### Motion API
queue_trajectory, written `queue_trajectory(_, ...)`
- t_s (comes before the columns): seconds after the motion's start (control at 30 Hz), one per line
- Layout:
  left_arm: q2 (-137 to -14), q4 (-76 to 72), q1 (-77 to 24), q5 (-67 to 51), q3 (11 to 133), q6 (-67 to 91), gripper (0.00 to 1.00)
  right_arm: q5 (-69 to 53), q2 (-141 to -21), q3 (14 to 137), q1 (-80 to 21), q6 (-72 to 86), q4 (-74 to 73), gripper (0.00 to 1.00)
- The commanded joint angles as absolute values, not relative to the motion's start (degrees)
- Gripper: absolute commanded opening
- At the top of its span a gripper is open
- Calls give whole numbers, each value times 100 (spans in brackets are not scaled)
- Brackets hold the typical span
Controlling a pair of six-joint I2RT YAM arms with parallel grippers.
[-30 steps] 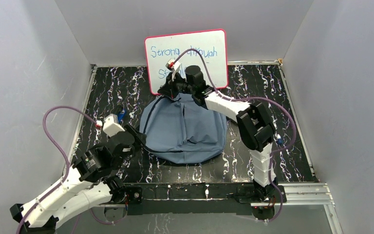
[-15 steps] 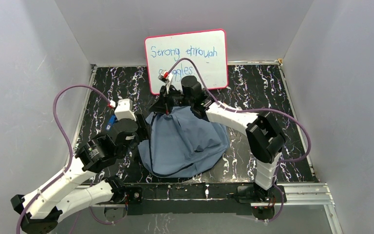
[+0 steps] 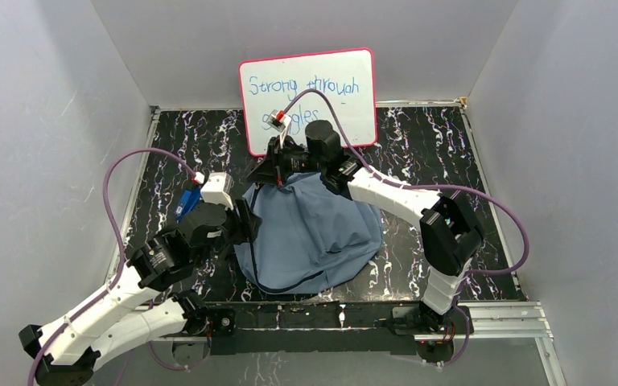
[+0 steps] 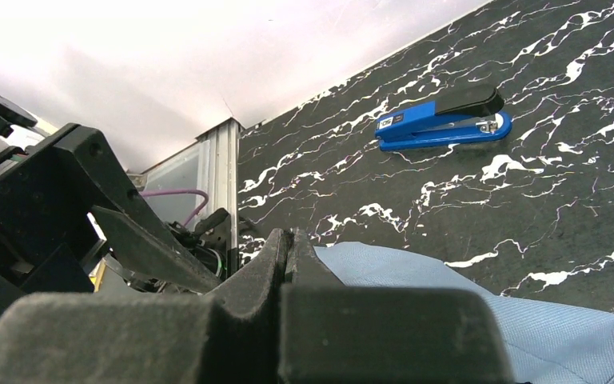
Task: Pack the student bag
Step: Zip the student bag at the center of the board.
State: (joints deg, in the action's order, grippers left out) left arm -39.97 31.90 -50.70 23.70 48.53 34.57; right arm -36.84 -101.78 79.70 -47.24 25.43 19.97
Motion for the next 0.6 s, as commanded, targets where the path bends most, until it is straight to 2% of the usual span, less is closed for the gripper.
queue_trajectory(0.0,-3980,2947,-5071,2445,4780,3536,52,-3928,-9695,8066,-4696,2788,2657,0)
queue_trajectory(0.4,-4318,2864,-5069,2777,4731,3487,49,-4309,-9456,7894,-4720,3183,2655,0)
queue_trajectory(0.5,-4304,2825,-5070,2878,4680,3496,43,-4354,-9395,7835,-4727,3208,2642,0)
queue_trajectory(0.57,-4270,2764,-5064,2923,4617,3502,34,-4327,-9349,7800,-4722,3145,2587,0)
